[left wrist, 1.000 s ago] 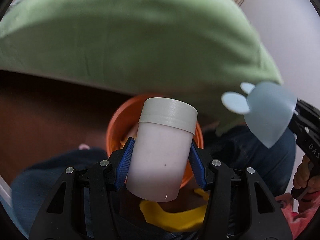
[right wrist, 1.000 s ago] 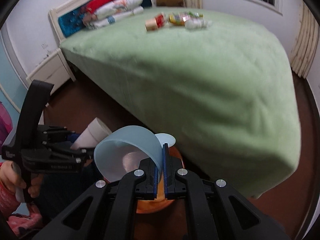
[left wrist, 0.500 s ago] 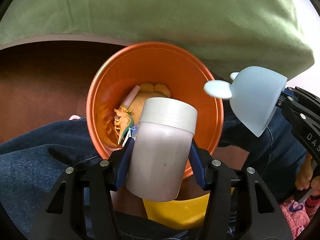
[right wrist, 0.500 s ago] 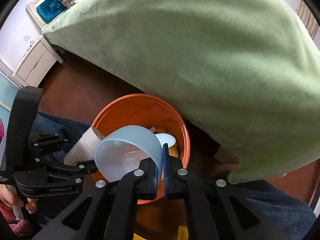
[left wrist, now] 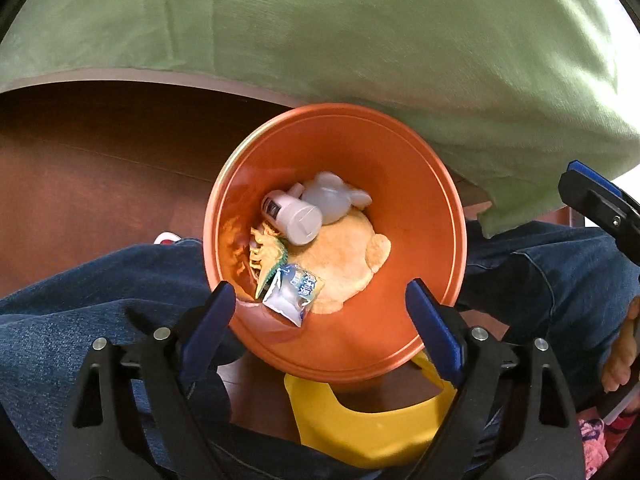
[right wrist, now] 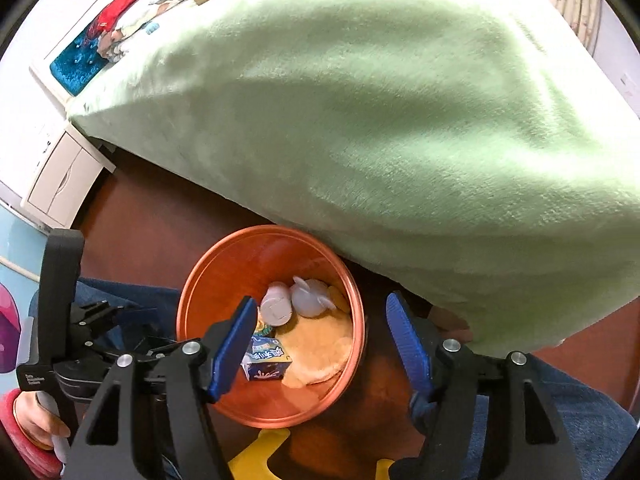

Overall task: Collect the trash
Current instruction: 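Lower the beige cup and blue bowl into the orange bucket and release both, then move the left tool to the wooden block on the bed and grasp it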

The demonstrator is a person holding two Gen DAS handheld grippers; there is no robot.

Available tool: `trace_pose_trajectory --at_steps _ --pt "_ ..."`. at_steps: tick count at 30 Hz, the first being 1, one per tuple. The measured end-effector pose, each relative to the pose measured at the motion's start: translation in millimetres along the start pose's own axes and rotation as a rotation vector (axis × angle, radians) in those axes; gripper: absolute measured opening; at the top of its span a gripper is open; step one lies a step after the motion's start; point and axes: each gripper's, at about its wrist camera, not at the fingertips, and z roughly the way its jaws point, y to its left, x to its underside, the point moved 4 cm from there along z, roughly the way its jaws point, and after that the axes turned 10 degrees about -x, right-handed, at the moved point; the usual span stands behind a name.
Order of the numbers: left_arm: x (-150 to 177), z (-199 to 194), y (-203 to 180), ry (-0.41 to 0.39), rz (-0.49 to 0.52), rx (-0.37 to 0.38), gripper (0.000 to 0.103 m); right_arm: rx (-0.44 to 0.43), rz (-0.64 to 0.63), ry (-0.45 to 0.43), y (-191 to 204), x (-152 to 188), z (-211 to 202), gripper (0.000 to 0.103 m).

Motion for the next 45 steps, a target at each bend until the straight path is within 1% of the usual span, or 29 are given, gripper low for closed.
trace_pose_trajectory --at_steps 6,13,18,24,29,31,33,39,41,45 --pt "6.9 -2.6 1.8 -0.009 -0.001 0.002 0.085 -0.005 -0.010 -0.004 3.2 -4.1 -1.9 0.066" --pt "4.9 -14.5 3.8 -0.035 -0.017 -0.002 0.085 -0.015 -0.001 -0.024 2.2 -5.8 -8.3 0.066" --pt "-6.8 -39.2 4.7 -0.106 -0.011 -0.019 0.085 -0.031 0.002 -0.065 7.0 -12.7 -24.0 0.066" --pt "-35.1 -83.7 9.8 -0.232 -0.016 -0.032 0.085 -0.056 -0.013 -0.145 17.2 -28.7 -50.7 0.068" --pt "-67.9 -117.5 21.5 -0.321 -0.042 -0.041 0.085 -0.084 -0.020 -0.205 23.7 -42.0 -69.9 0.069" --pt "-81.2 -125.8 26.8 -0.345 -0.050 -0.048 0.087 -0.093 -0.022 -0.219 26.0 -47.2 -73.5 0.069" --pt "-96.4 -133.1 31.7 -0.363 -0.060 -0.050 0.087 -0.099 -0.027 -0.234 28.1 -50.6 -78.5 0.069" --pt "-167.7 -161.8 61.6 -0.449 -0.142 -0.048 0.087 -0.106 -0.033 -0.266 29.5 -63.3 -85.6 0.069" --pt "-205.1 -169.4 72.6 -0.478 -0.172 -0.038 0.087 -0.110 -0.026 -0.270 27.3 -66.8 -84.8 0.069" --pt "-261.3 -172.9 81.6 -0.511 -0.213 -0.079 0.087 -0.114 -0.013 -0.266 21.9 -72.1 -79.7 0.069"
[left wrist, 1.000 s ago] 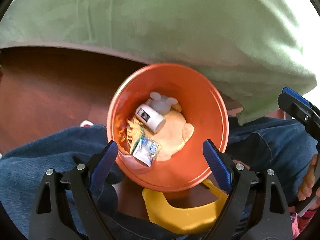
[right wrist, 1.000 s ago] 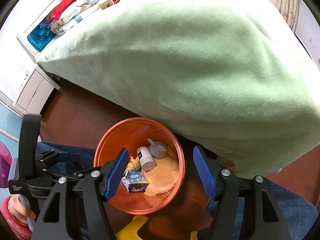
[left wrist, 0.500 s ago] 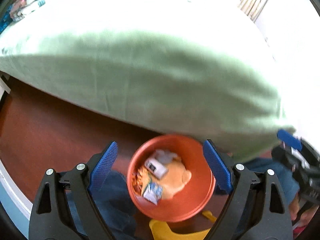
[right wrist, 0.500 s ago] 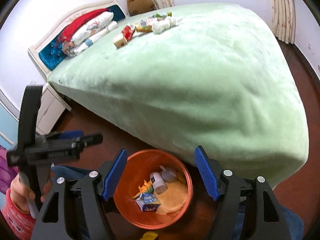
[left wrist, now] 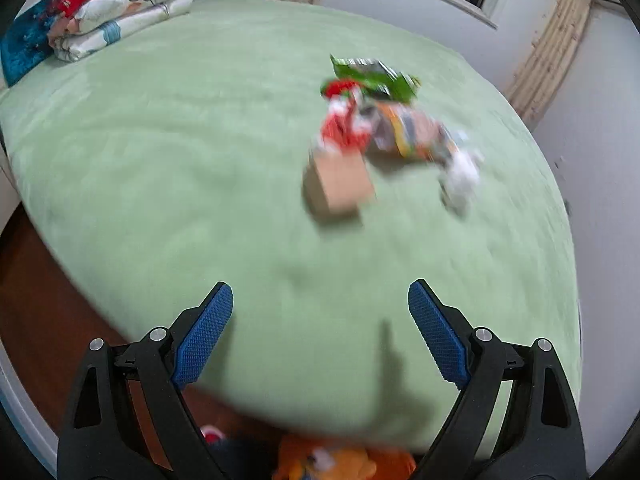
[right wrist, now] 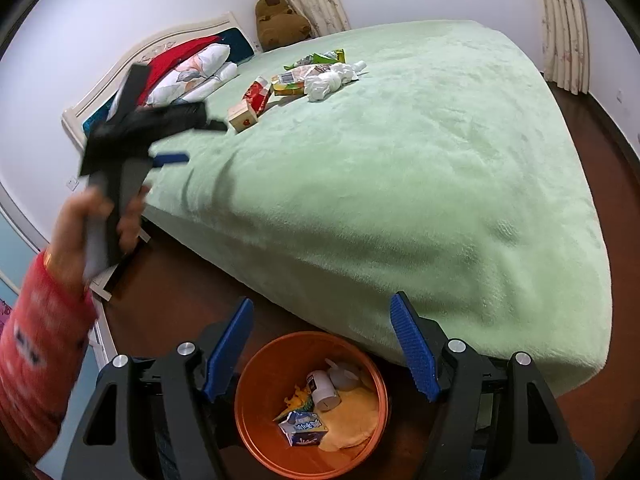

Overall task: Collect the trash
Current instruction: 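Move the left tool to the wooden block on the bed and grasp it, then hold the wooden block with the left tool while the right tool grasps the white tissue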

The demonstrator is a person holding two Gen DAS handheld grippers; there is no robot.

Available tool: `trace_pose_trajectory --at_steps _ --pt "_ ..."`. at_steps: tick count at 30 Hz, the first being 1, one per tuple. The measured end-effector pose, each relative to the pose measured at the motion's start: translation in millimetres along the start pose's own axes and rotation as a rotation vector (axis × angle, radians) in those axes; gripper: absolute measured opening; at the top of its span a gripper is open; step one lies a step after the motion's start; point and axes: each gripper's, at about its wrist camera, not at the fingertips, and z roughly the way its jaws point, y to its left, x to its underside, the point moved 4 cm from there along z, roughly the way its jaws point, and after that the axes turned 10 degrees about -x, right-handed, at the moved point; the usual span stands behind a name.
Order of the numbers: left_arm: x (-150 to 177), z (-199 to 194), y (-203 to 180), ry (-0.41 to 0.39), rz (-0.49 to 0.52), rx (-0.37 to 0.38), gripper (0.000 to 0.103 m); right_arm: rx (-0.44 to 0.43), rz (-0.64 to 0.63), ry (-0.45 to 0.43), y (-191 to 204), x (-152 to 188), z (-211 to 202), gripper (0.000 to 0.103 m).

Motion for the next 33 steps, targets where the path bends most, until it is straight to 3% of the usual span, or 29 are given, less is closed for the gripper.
trace_pose_trajectory --at_steps 8,11,13,22,33 --pt "-52.9 45.2 -13.8 -0.007 -0.005 -0.076 0.087 -0.016 0.009 0.033 -4.3 2.4 13.5 0.069" --pt "-54.6 51.1 -14.0 -0.003 0.000 -0.087 0.067 -0.021 0.008 0.044 -3.5 4.5 17.4 0.069" --pt "-54.1 50.2 -13.4 0.009 -0.021 -0.037 0.044 -0.020 0.009 0.044 -3.4 3.7 18.2 0.069" --pt "-40.1 21.6 -15.1 -0.036 0.024 0.000 0.040 -0.018 -0.001 0.027 2.5 1.2 10.9 0.069" --pt "7.3 -30.8 10.6 -0.107 0.034 0.069 0.040 -0.014 -0.007 -0.008 12.7 -13.9 0.4 0.069"
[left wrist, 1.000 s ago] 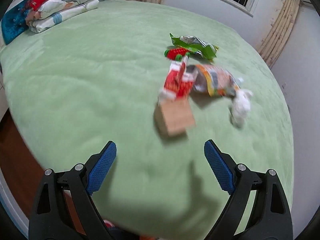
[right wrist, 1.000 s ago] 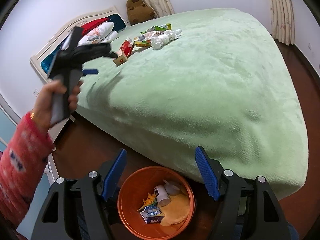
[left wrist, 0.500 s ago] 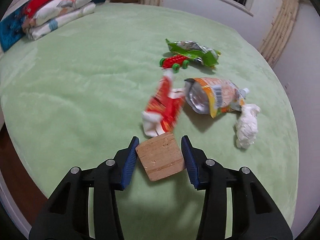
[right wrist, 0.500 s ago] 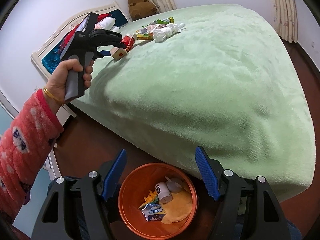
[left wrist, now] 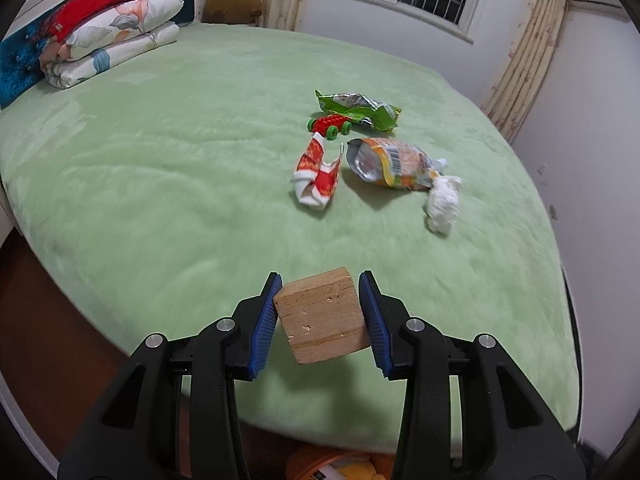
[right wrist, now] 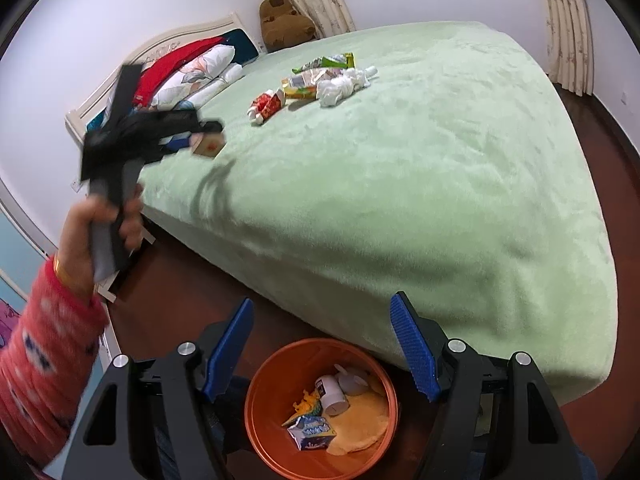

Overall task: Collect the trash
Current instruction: 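Hold the wooden block with the left tool while the right tool grasps the white tissue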

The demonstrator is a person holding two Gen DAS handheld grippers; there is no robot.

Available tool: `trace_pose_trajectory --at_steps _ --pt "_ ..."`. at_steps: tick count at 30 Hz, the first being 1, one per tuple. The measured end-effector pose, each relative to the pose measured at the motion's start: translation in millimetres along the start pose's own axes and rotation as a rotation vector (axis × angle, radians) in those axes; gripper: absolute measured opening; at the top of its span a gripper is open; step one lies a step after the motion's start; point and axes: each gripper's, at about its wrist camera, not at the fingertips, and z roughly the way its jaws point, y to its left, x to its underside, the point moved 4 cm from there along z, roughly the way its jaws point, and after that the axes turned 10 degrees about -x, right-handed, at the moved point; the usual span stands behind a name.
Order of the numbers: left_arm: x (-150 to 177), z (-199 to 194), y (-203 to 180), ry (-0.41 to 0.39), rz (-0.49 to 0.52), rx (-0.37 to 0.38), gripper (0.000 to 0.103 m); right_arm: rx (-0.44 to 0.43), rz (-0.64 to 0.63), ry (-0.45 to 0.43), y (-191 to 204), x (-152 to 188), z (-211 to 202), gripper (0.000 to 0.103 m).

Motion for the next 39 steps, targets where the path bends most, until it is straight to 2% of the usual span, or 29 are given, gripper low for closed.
trace_pose_trajectory --at_steps 3,8,13,17,20,24,26,27,28,29,30,31,35,39 --pt "18.2 -15.3 7.8 -0.008 -0.009 0.029 0.039 0.009 -0.010 -0.025 1.6 -16.7 -0.5 0.069" --pt "45.2 -34.5 20.3 -0.029 -0.023 0.041 0.039 0.020 -0.020 -0.076 0.4 -63.6 10.1 0.069" --pt "65.3 -49.9 30.2 -0.045 -0.034 0.039 0.039 0.035 -0.038 -0.117 0.6 -134.9 43.0 0.069" --pt "74.2 -56.6 37.8 -0.046 -0.048 0.042 0.039 0.064 0.008 -0.100 -7.0 -188.6 84.3 0.069" --pt "77.5 -60.6 42.1 -0.052 -0.050 0.032 0.039 0.088 0.038 -0.061 -15.3 -214.5 116.9 0.069" --pt "80.5 -63.8 45.6 -0.054 -0.051 0.031 0.039 0.101 0.145 -0.013 -34.9 -245.6 163.1 0.069" --pt "81.2 -64.5 46.7 -0.056 -0.048 0.027 0.039 0.108 0.226 0.031 -48.1 -251.9 184.0 0.069" --pt "81.3 -64.4 46.9 -0.057 -0.050 0.030 0.039 0.121 0.247 0.045 -52.2 -251.8 189.4 0.066" --pt "81.1 -64.4 47.1 -0.057 -0.049 0.030 0.039 0.150 0.264 0.060 -57.2 -251.6 195.2 0.056" --pt "81.2 -64.7 47.2 -0.058 -0.048 0.029 0.039 0.164 0.265 0.067 -59.7 -252.0 197.2 0.051" --pt "81.3 -65.0 47.9 -0.059 -0.049 0.030 0.039 0.168 0.259 0.065 -60.4 -251.8 196.9 0.042" --pt "81.5 -65.5 48.2 -0.059 -0.051 0.034 0.039 0.152 0.257 0.059 -60.7 -250.3 194.8 0.036" --pt "82.2 -68.7 48.2 -0.064 -0.051 0.042 0.039 0.127 0.227 0.042 -53.3 -245.1 174.4 0.036" --pt "82.9 -75.6 44.0 -0.072 -0.042 0.046 0.039 0.083 0.172 -0.009 -41.6 -239.8 134.2 0.036"
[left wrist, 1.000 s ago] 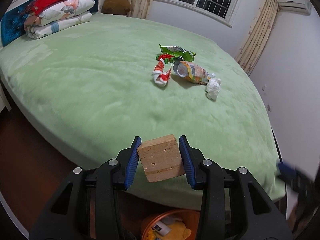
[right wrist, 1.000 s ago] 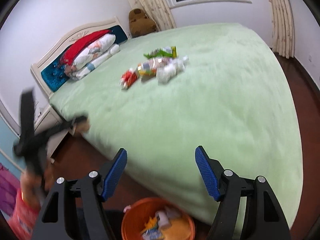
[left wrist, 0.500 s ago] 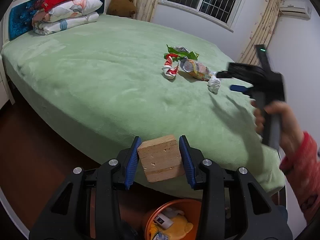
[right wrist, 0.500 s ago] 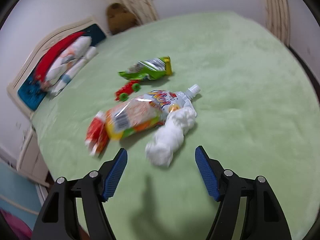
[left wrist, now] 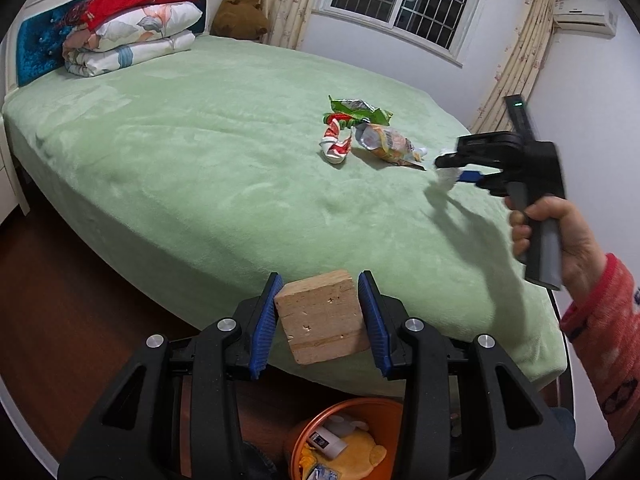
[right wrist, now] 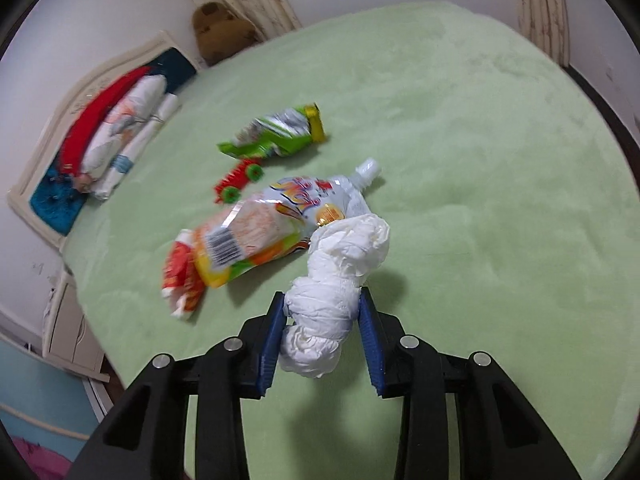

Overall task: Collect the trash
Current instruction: 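Hold the wooden block with the left tool while the right tool grasps the white tissue, then carry the wooden block and white tissue to the orange bucket and release both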

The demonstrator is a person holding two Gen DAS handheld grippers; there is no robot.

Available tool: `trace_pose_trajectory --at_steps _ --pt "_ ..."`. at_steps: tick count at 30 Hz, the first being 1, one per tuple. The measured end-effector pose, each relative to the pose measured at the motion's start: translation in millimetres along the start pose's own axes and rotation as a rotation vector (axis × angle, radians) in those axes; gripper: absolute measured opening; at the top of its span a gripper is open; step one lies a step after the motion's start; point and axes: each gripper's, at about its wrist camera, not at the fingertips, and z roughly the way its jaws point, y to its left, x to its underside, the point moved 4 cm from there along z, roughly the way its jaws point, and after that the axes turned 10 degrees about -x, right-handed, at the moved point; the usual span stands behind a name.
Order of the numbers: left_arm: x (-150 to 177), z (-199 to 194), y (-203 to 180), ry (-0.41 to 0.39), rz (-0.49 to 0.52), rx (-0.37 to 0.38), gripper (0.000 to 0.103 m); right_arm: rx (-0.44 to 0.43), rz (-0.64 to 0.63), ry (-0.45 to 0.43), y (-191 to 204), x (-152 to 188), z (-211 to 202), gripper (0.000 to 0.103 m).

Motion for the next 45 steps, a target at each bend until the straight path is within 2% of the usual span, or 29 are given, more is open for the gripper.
trace_pose_trajectory --at_steps 11,18,23,28,32,37,45 --pt "1.5 -29.6 -31.7 -0.031 0.058 0.029 0.039 -0.089 -0.160 -0.115 16.9 48.0 -122.7 0.036" --pt "5.0 -58.6 -56.2 -0.065 0.105 0.065 0.039 -0.126 -0.257 -0.174 26.4 98.8 -194.0 0.036" --pt "14.5 -76.0 -70.4 -0.069 0.135 0.097 0.039 -0.143 -0.307 -0.185 31.1 135.8 -222.3 0.036" --pt "31.4 -88.3 -80.0 -0.059 0.168 0.119 0.039 -0.151 -0.345 -0.168 32.1 171.7 -233.1 0.036" --pt "50.0 -88.7 -83.6 -0.021 0.183 0.125 0.039 -0.145 -0.369 -0.144 31.3 199.5 -232.8 0.036" --pt "79.8 -77.0 -84.6 0.055 0.190 0.121 0.039 -0.140 -0.364 -0.084 22.8 229.4 -221.1 0.036" --pt "129.7 -34.5 -88.8 0.226 0.192 0.108 0.039 -0.130 -0.322 0.071 0.4 280.3 -184.5 0.036"
